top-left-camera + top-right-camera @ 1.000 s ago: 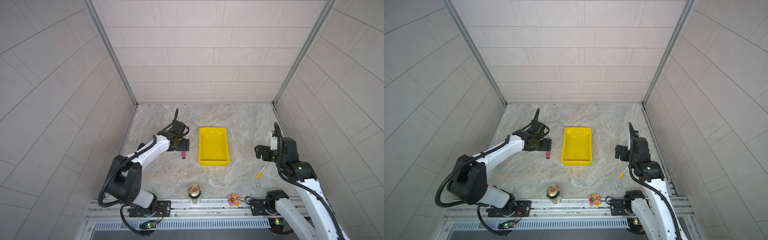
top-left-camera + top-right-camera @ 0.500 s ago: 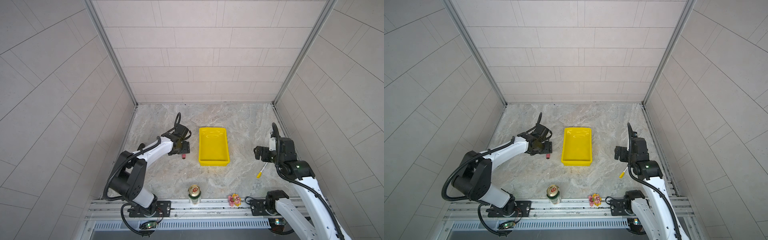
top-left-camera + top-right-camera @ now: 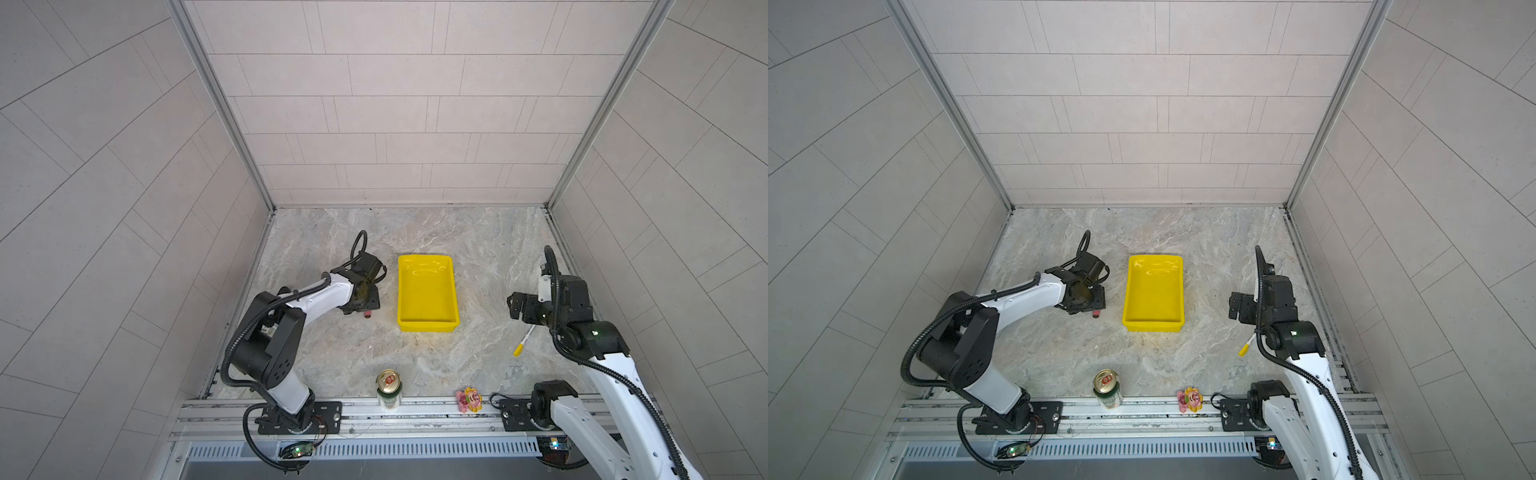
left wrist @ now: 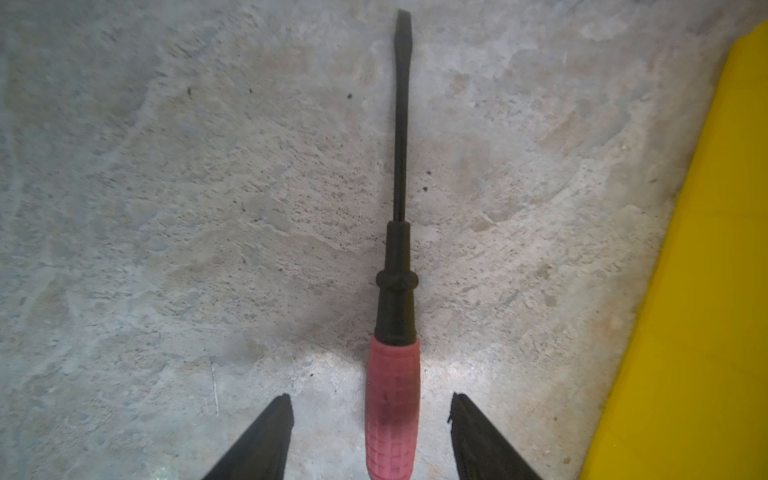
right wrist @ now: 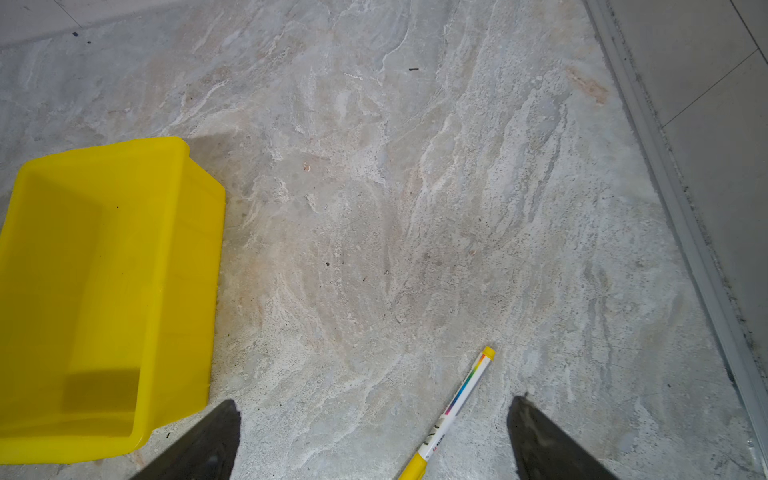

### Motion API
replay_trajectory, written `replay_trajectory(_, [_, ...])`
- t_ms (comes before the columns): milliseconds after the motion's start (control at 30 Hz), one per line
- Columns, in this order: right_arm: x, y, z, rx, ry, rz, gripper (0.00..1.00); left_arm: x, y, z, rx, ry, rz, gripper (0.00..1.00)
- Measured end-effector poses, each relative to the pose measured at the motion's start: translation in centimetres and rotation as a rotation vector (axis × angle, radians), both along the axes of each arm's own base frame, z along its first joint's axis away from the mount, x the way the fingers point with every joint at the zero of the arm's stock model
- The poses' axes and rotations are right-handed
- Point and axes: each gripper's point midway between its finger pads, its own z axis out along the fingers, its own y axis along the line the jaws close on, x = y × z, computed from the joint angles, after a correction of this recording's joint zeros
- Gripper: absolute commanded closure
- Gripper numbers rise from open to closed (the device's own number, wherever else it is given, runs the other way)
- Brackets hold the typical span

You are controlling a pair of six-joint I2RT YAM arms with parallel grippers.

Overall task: Put the screwdriver in the bin
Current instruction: 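Lower the left gripper and close it on the screwdriver's red handle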

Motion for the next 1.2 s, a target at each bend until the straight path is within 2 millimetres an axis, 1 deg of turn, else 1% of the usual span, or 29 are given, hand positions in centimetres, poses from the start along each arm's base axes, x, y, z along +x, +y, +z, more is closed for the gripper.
replay_trajectory(67, [0.0,0.0,0.0,0.001,0.000,0.001,0.01,-0.1,0.0,-0.4,0.004,0.009,-0.001,0.40])
replay_trajectory(167, [0.0,0.0,0.0,0.002,0.000,0.002,0.01,-0.3,0.1,-0.8,0.006,0.018,-0.002,0.40])
replay_trajectory(367, [0.0,0.1,0.0,0.004,0.000,0.002,0.01,-0.2,0.1,-1.0,0.011,0.014,-0.008,0.44])
replay_trajectory(467, [0.0,0.1,0.0,0.005,-0.001,0.001,0.01,-0.2,0.1,-1.2,0.017,0.019,-0.016,0.49])
replay_trajectory(500, [0.0,0.1,0.0,0.005,-0.001,0.001,0.01,-0.2,0.1,-1.4,0.020,0.023,-0.021,0.52])
replay_trajectory(633, [0.0,0.1,0.0,0.005,-0.002,0.001,0.01,-0.3,0.1,-1.9,0.030,0.036,-0.035,0.56])
replay_trajectory(1000, [0.0,0.1,0.1,0.004,-0.003,0.000,0.01,0.8,-0.3,-1.7,0.038,0.022,-0.069,0.64])
replay_trajectory(1200, [-0.1,0.0,0.1,0.002,-0.005,-0.002,0.01,0.9,-0.4,-1.7,0.045,0.021,-0.086,0.67])
